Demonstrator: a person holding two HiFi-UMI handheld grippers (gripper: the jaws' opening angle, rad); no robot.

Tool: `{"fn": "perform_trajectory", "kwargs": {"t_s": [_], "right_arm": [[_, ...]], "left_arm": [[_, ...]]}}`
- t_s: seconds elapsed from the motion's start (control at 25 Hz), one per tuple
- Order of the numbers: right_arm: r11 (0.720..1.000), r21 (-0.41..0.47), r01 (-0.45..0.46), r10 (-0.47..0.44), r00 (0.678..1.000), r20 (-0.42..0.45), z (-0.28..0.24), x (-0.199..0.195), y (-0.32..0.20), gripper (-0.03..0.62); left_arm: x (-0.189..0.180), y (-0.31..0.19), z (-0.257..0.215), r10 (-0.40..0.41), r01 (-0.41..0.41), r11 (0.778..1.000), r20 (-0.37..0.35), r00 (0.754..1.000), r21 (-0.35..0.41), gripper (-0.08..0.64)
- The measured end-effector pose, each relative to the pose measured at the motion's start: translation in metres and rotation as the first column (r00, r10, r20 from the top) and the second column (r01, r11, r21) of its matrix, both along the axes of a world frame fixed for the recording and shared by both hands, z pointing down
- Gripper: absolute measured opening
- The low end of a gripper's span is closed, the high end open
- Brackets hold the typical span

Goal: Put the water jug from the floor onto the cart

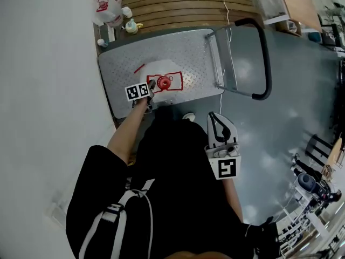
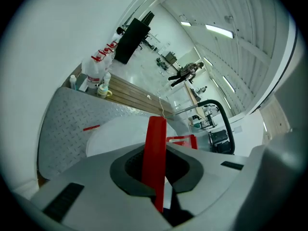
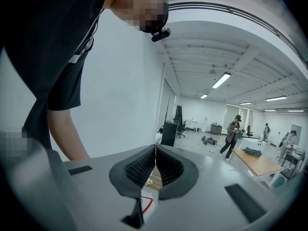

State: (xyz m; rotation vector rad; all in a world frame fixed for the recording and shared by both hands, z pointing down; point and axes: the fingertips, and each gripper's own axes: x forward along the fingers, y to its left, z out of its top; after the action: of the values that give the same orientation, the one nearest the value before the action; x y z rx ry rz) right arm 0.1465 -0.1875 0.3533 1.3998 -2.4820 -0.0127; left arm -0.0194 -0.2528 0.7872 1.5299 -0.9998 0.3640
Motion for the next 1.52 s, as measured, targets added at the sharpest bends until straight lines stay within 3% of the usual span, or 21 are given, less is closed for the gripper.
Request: {"fn": "perform_trajectory", "kwargs": {"t_s": [0.16,0.24,0.4,0.56,0.72,0.88,1.04,1.12,1.24,1.32,1.44,1.52], "right_arm": [[0.998,-0.008,0.057,-0.057,0.998,-0.001,0.001,-0.014,0.0,0.018],[0.997,-0.026,0.073,-0.072,0.997,0.02,0.003,-0.017,-0.001,0.018],[0.994,-0.059,0.09,-0.085,0.993,0.08,0.009,-0.025,-0.001,0.018],[0.993,-0.039,0.112,-0.11,0.992,0.054,0.01,-0.035,0.002,0.02],[0.989,-0.017,0.144,-0.143,0.988,0.066,0.008,-0.041,0.002,0.02],[0.987,-0.036,0.159,-0.148,0.967,0.208,0.01,-0.037,0.001,0.02],[0.985,-0.038,0.166,-0.153,0.959,0.237,0.008,-0.026,-0.009,0.02],[0.984,-0.035,0.174,-0.159,0.953,0.259,0.005,-0.026,-0.013,0.02],[0.981,-0.038,0.188,-0.168,0.939,0.299,0.004,-0.031,-0.023,0.02],[0.978,-0.034,0.207,-0.185,0.928,0.322,0.002,-0.037,-0.029,0.018],[0.974,0.008,0.225,-0.214,0.915,0.343,-0.009,-0.045,-0.035,0.018],[0.969,0.051,0.24,-0.244,0.917,0.317,-0.017,-0.048,-0.037,0.018]], "left_arm": [[-0.03,0.002,0.011,-0.008,0.01,0.999,0.073,0.997,-0.031,0.057],[-0.043,0.005,0.017,-0.023,0.027,0.999,0.107,0.994,-0.042,0.108],[-0.061,0.006,0.017,-0.081,0.083,0.996,0.054,0.995,-0.038,0.147],[-0.068,0.009,0.008,-0.1,0.1,0.995,0.057,0.993,-0.007,0.163],[-0.075,0.018,-0.008,-0.116,0.112,0.992,0.087,0.989,0.049,0.169],[-0.088,0.025,-0.047,-0.114,0.082,0.976,0.148,0.982,0.203,0.17],[-0.08,0.029,-0.119,-0.12,0.05,0.927,0.167,0.979,0.372,0.144],[-0.069,0.035,-0.16,-0.122,0.037,0.889,0.158,0.98,0.456,0.045],[-0.036,0.045,-0.212,-0.023,-0.029,0.841,0.09,0.996,0.54,0.018],[-0.022,0.049,-0.24,0.0,-0.033,0.811,0.057,0.998,0.585,0.018],[-0.018,0.051,-0.277,-0.058,-0.013,0.767,0.089,0.994,0.642,0.018],[-0.016,0.051,-0.303,-0.096,-0.03,0.72,0.142,0.985,0.694,0.018]]}}
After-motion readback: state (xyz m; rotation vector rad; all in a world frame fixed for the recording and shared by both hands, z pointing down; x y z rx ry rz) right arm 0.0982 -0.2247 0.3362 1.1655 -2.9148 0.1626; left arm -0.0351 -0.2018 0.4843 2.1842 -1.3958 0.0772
